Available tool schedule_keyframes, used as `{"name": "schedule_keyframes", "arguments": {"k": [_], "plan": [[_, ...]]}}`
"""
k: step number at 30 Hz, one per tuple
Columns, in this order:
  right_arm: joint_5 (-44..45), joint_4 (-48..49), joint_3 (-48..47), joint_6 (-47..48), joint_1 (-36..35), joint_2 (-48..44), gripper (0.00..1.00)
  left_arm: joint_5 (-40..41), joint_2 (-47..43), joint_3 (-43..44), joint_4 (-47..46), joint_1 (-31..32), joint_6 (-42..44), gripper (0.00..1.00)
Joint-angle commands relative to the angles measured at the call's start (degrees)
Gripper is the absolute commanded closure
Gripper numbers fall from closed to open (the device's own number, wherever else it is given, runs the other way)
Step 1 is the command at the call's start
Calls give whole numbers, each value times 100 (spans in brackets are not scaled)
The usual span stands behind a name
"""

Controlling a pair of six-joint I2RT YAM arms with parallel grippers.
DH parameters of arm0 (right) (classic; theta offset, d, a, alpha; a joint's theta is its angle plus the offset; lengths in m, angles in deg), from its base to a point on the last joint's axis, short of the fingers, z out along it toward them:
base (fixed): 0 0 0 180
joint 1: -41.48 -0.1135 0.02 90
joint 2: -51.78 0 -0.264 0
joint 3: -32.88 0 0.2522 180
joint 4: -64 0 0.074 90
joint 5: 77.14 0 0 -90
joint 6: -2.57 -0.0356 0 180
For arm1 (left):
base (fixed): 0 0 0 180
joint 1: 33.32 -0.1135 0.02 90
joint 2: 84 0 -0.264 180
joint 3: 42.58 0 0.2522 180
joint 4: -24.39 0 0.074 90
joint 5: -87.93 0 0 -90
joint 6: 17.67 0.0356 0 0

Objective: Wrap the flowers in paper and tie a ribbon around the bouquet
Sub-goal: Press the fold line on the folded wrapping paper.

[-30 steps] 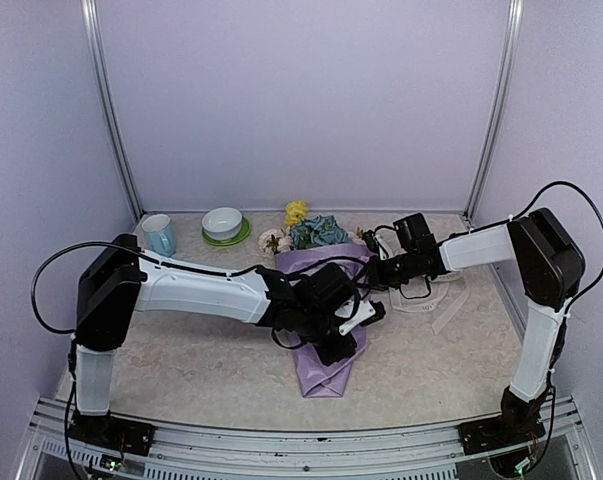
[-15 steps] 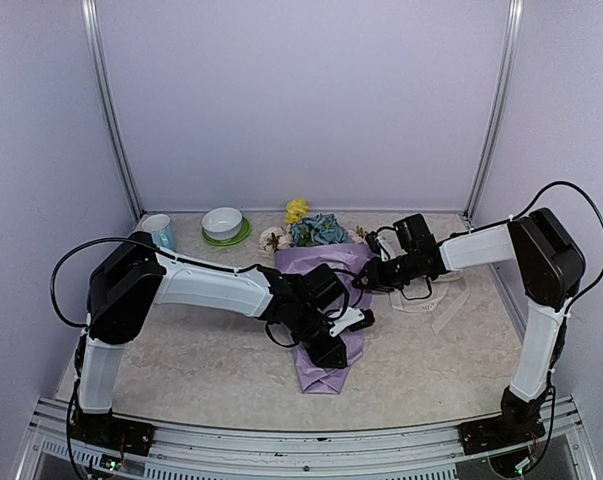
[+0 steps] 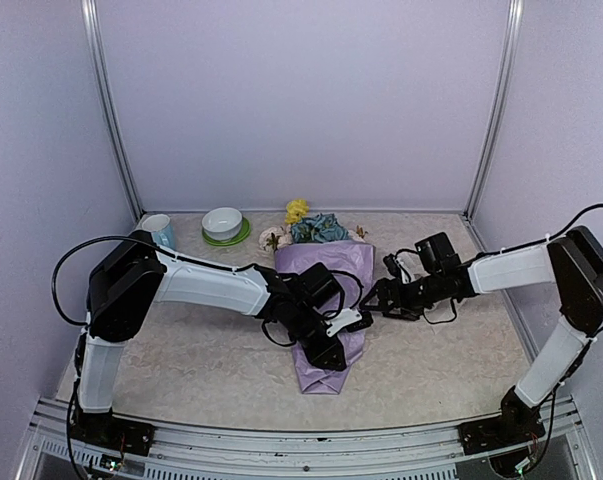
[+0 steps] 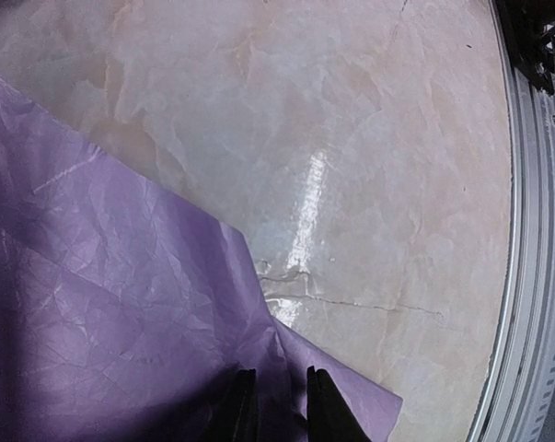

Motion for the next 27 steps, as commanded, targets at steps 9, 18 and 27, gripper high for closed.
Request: {"name": "schedule_keyframes", "arguments": {"k": [9,18,27], "plan": [[-1842,2234,703,-1038,-130,1257,31,-84,43,-153,82,-33,20,80],[-2120,3010,880,-1333,-131,1316,90,-86,-30,-260,-16,-42,-14,81],[-2024,2849,768,-1208,-131,1340,100,-289,-1551,-1308,-1406,-11,-683,59]]}}
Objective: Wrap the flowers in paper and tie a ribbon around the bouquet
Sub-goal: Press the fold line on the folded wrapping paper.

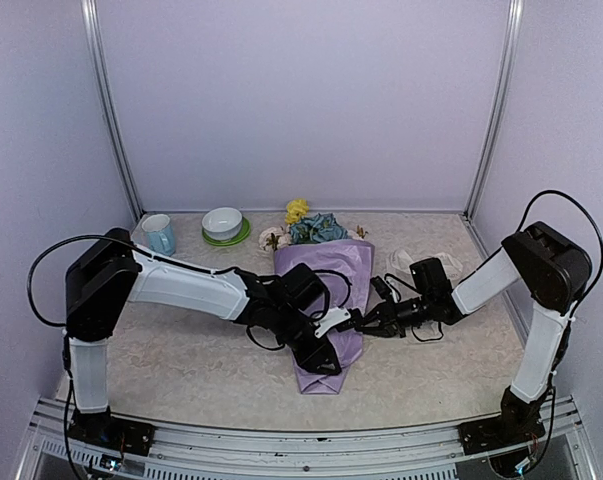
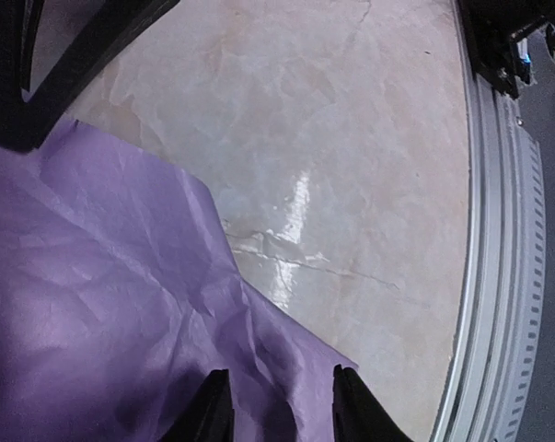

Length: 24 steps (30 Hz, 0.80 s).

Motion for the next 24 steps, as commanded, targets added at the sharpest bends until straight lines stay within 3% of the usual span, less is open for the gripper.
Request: {"name": "schedule_keyframes", "arguments": {"k": [1,3,7,10,24], "plan": [[1,-4,-102,131,-48,43,100,-19,-1093,-532,-689,-11,-444,58],[61,-167,-165,248,-48,42,100,335,-1290,-779,-596,-64,-586,58],[149,-408,-249,419,-48,27,100,1089,-939,-876,201,-48,-714,75],[216,-526,-293,478,-48,10,100,1409,-624,-918,420,178,-722,82],[348,-732,-275,602,-48,-93,100,630,-1163,-1686,379,864,-1050,84]]}}
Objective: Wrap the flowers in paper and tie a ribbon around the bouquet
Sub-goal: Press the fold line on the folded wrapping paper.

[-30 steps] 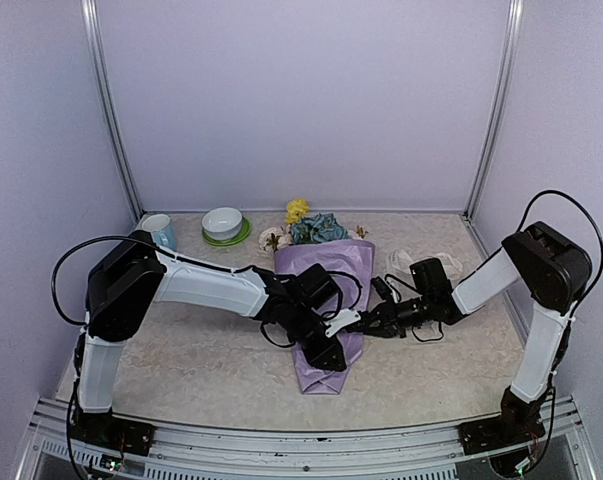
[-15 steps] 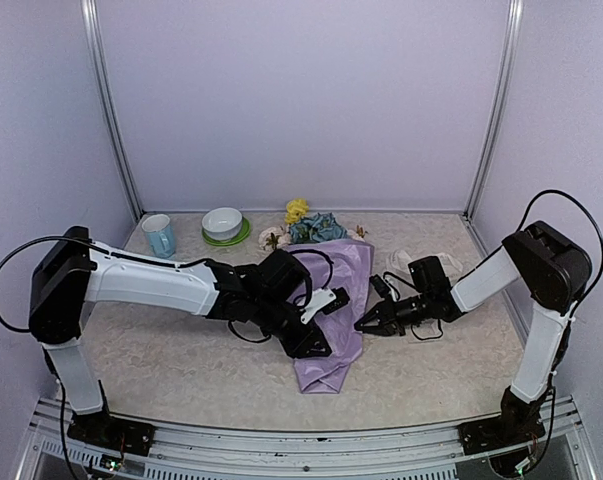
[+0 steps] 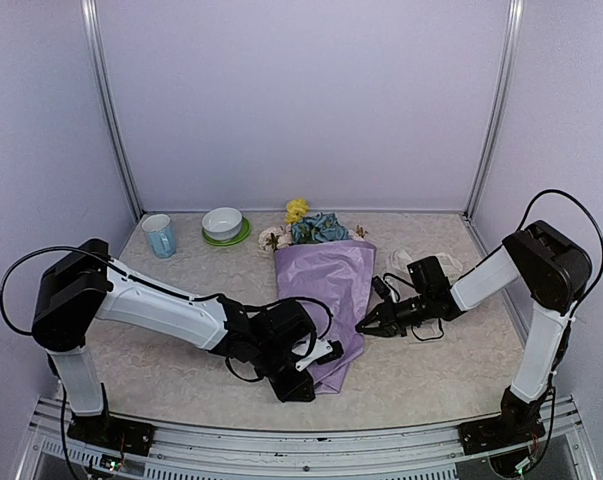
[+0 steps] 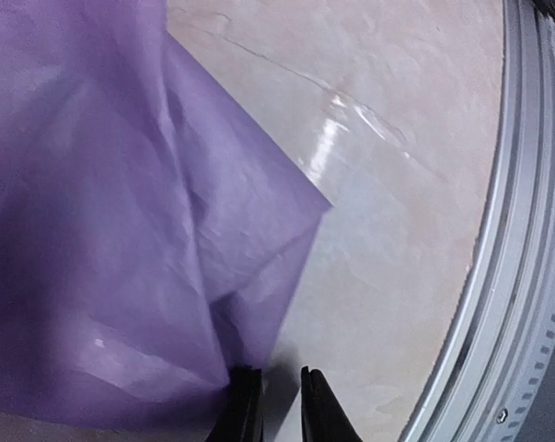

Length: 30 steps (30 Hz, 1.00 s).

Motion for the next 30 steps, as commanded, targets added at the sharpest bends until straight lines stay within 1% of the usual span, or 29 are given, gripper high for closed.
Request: {"name": "schedule_keyframes", "arguments": {"k": [1,4,7,10,13,16,18,22,26,30], "plan": [[135,-155,-85,144,-48,-95,100,-468,-350,-226,329,180,-58,84],[178,-246,-87,195,-48,-130,100,-426,-754,-194,205,-15,74,84],[203,-268,-68,216,-48,-156,100,-512,-951,-137,-27,-532,21,84],[235,-289,-53,220,-48,-174,100,-317,-849,-117,-350,-1127,-251,87],[251,-314,-50,220,-48,-193,100,-188,-451,37,-423,-1441,-395,91],[273,-361,-60,252,-48,-201,100,-289,-161,161,-359,-1401,-332,91],[286,-393,-84,272,-48,-194,100,-144,-89,129,-226,-1272,-292,90],[263,-396,-125,273,-48,-131,100,-141,-19,-324,-215,-1160,-360,90],[247,-415,-166,288,-61,-96,100,-157,-155,-652,-208,-839,-346,90],[301,-503,-198,331,-91,-113,100,-202,-537,-444,-34,-681,-106,90]]}}
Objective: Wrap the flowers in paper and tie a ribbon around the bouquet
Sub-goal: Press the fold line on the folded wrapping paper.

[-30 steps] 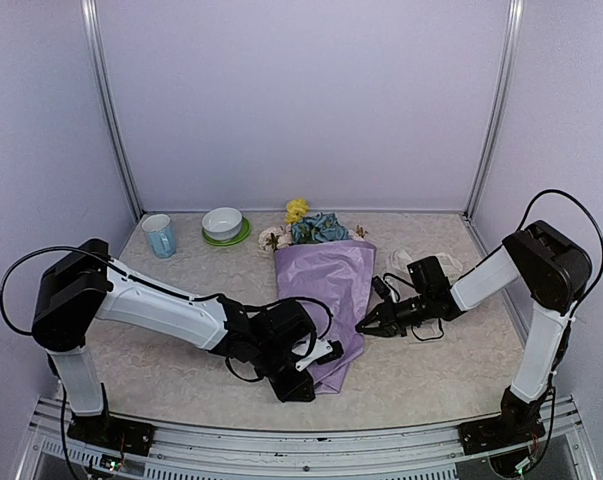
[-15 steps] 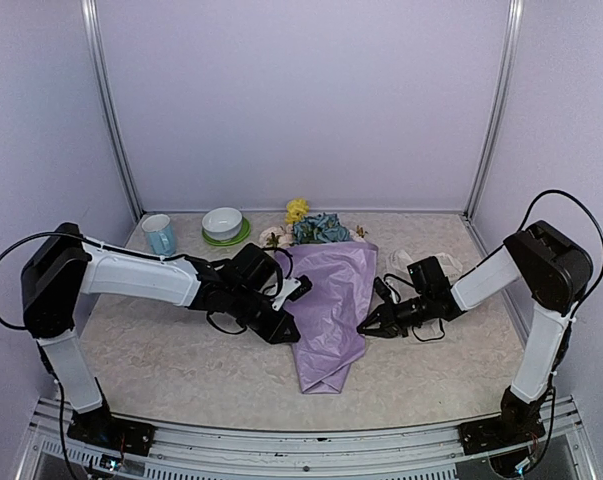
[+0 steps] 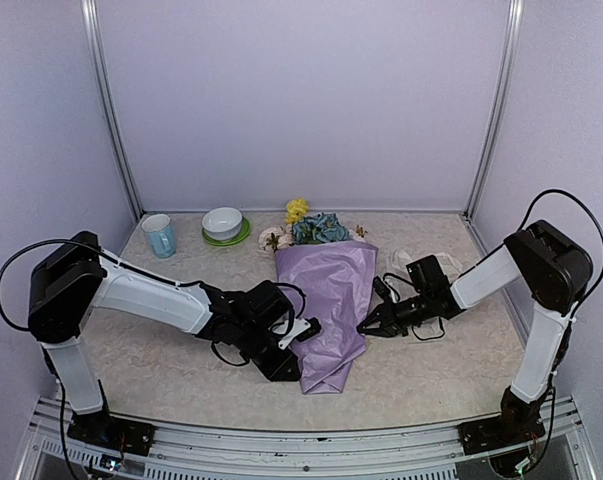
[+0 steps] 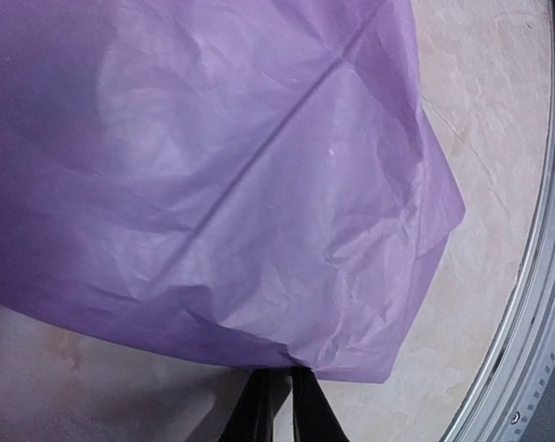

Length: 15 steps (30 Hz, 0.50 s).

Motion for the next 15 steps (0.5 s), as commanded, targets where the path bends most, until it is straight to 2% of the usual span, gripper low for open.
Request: {"name": "schedule_keyframes", "arguments": {"k": [1,6,9,15], "plan": [[116,-166,-134,116,-75,-77,100,11,-397,155,428,179,281,88],[160,-286,-236,147,-133,-105,100,264,-465,860,448,34,618,81],[267,-451,-315,190,-162,-150,100,518,161,1335,525,-82,622,87],[443,-837,-445,293,-191,-311,100,734,990,1802,633,4,745,87]]}}
